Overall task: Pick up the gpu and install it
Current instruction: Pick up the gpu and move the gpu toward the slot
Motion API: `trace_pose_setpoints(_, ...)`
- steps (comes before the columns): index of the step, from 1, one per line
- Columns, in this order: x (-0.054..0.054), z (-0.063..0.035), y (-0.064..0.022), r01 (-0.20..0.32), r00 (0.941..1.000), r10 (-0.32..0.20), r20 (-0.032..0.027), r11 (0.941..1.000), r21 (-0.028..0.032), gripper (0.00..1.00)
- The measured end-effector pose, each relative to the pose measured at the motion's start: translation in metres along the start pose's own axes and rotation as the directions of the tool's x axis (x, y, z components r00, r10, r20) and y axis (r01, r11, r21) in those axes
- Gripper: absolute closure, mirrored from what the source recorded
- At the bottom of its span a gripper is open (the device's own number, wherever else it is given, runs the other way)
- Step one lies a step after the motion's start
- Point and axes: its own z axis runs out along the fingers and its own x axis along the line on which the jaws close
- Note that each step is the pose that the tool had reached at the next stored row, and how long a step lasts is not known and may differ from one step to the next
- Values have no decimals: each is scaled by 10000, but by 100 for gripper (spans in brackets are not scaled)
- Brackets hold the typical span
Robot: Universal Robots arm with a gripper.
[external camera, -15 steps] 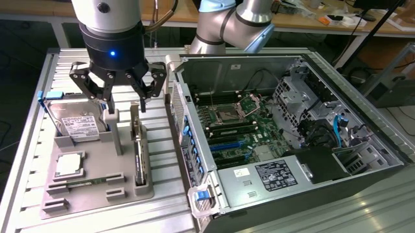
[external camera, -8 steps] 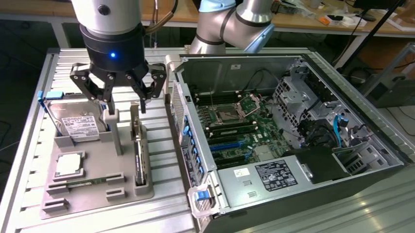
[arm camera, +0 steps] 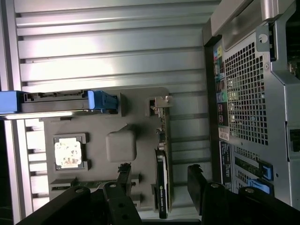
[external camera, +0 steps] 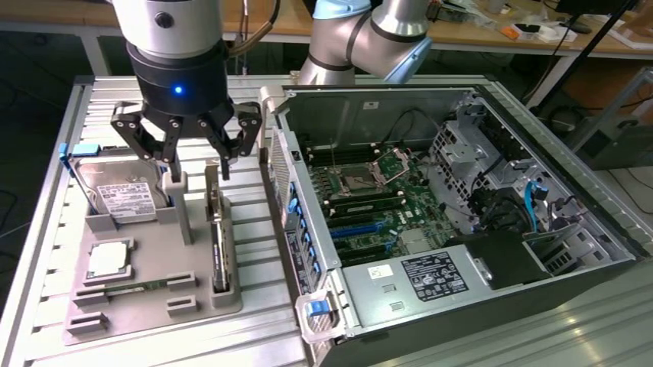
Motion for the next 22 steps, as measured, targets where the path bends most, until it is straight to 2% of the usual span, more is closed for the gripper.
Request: trace_pose_setpoints(22,2,85,-4,0,10000,0,-1,10000,1,40)
